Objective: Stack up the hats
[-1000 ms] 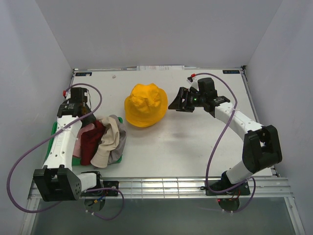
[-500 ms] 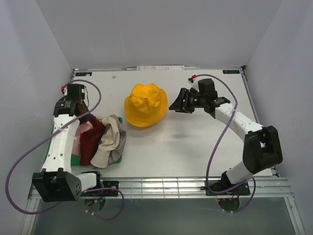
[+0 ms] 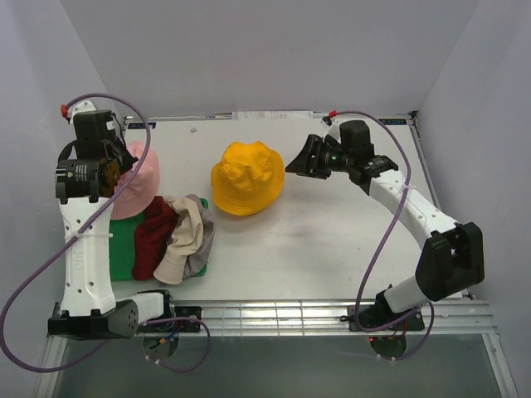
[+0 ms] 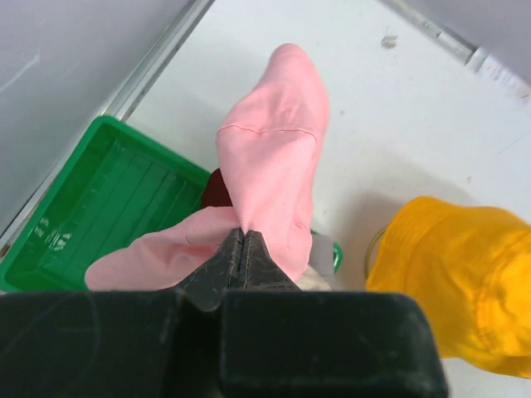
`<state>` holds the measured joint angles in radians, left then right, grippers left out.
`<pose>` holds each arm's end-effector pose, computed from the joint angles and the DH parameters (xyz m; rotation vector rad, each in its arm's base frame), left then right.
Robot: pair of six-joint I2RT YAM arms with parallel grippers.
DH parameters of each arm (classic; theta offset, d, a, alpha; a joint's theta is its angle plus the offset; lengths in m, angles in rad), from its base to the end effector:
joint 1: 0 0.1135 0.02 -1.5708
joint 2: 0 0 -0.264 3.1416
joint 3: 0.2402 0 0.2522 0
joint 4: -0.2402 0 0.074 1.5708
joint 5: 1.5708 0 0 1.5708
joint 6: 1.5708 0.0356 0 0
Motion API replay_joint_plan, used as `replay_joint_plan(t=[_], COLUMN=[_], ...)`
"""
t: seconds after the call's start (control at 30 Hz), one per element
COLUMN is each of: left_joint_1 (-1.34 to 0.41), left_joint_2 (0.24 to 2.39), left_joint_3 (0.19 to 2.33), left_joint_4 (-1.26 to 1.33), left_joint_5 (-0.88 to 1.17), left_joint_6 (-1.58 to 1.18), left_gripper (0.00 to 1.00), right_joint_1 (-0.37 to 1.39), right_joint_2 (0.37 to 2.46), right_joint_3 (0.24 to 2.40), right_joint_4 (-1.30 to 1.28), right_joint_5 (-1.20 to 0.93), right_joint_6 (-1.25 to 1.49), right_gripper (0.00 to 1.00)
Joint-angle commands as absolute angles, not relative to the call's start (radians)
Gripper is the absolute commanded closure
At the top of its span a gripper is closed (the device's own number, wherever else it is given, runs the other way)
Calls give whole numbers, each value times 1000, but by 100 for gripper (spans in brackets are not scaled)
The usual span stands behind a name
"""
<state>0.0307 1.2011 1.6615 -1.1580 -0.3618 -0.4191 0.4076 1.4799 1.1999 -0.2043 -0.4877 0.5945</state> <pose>0.1992 0.0187 0.4533 -0.6781 2.1165 0.1980 0.3068 0.1506 0.3173 -0.1216 2.1823 1.0986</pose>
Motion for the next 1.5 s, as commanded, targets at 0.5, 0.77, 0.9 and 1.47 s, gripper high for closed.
replay_joint_plan(t=[0.5,0.77,0.9,1.47], left_joint_1=[17,17,-35,-241], left_joint_2=[1331,1302,1308,1362], left_joint_3=[1997,1852,1825,1809], left_joint_4=[-904,-640,-557,-359], left_joint_5=[234,432,460,385], left_joint_6=[-549,-725,-785,-905], left_gripper=[100,100,100,100], right_joint_1=[437,442,449,480], right_joint_2=[1508,1551,1578,1657], right_joint_3=[1411,1407,1399,1184], right_joint_4=[-29,270,371,899], right_joint_5=[-581,-633,-621,-522], right_joint_6=[712,951,1038,1353], right_gripper=[36,23,21,9])
